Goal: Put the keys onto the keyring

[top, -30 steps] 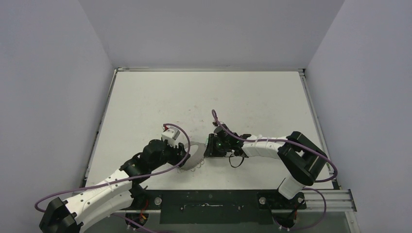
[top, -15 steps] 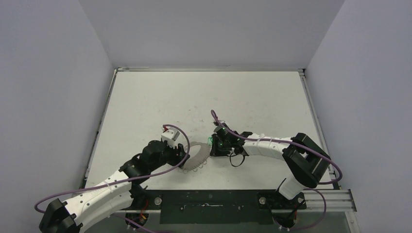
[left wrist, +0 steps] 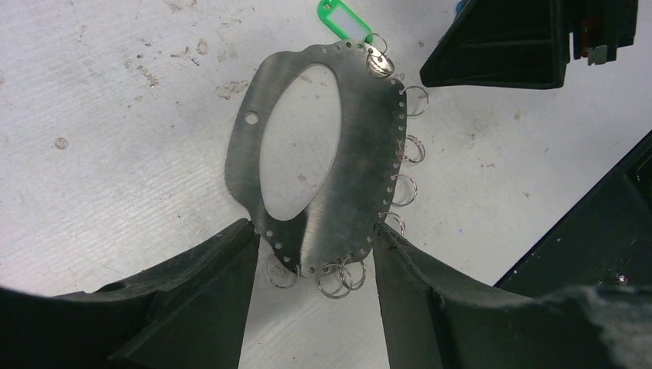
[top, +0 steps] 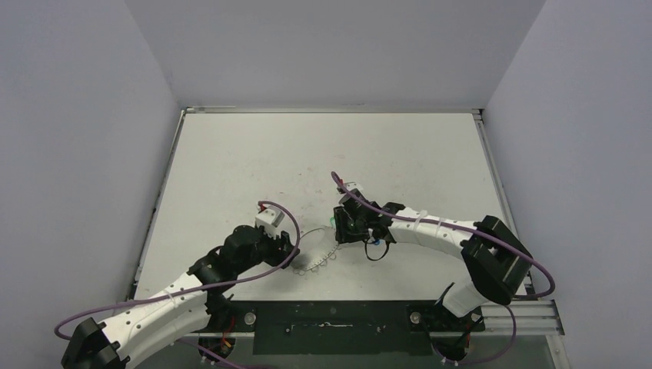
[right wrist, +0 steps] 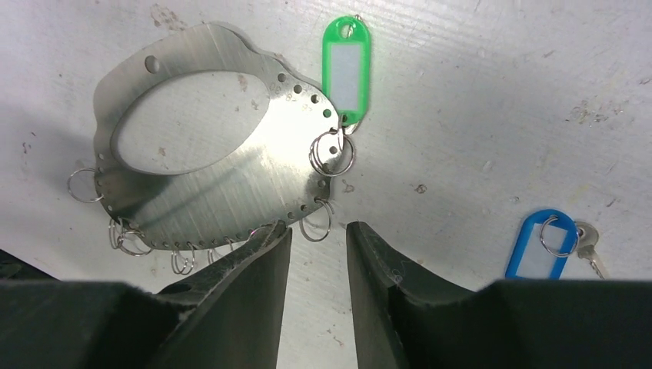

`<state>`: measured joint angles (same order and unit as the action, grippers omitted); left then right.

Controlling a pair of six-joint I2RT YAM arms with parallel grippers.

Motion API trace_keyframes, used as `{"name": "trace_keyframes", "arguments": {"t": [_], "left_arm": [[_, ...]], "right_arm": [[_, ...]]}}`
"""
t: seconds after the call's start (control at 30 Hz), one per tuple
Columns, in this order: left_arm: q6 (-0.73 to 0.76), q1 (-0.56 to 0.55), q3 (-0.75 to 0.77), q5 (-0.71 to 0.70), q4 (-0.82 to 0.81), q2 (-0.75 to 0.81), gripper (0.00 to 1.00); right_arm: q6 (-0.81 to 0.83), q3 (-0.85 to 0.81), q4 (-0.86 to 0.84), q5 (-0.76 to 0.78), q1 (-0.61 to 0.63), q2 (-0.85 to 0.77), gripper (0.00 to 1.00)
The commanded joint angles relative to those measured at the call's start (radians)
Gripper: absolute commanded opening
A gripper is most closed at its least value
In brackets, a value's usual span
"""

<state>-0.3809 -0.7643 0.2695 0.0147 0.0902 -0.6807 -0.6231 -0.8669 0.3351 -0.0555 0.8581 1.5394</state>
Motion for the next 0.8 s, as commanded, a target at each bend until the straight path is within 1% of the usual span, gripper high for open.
{"name": "trace_keyframes", "arguments": {"t": [0.0,0.13,0.3,0.47,0.63,0.77], "left_arm": [[0.017,0.003,-0.004,0.019,-0.054,0.032,0.54],[0.020,0.003,-0.010,0.019,-0.056,0.050,0.53],[0.018,0.002,-0.020,0.023,-0.063,0.059,0.53],[0.012,0.003,-0.029,0.027,-0.076,0.053,0.53],[0.011,0.002,-0.030,0.030,-0.076,0.046,0.53],[0.012,0.003,-0.032,0.030,-0.076,0.047,0.53]], "right_arm": [[0.004,-0.014,-0.022,0.033,0.002,-0.072,0.35],[-0.021,-0.006,-0.023,0.021,-0.007,-0.056,0.35],[-0.091,0.031,-0.049,-0.021,-0.030,-0.036,0.35],[-0.174,0.107,-0.142,-0.090,-0.049,-0.042,0.35],[-0.234,0.176,-0.255,-0.154,-0.063,-0.015,0.35],[-0.264,0.209,-0.352,-0.188,-0.071,0.015,0.31]]}}
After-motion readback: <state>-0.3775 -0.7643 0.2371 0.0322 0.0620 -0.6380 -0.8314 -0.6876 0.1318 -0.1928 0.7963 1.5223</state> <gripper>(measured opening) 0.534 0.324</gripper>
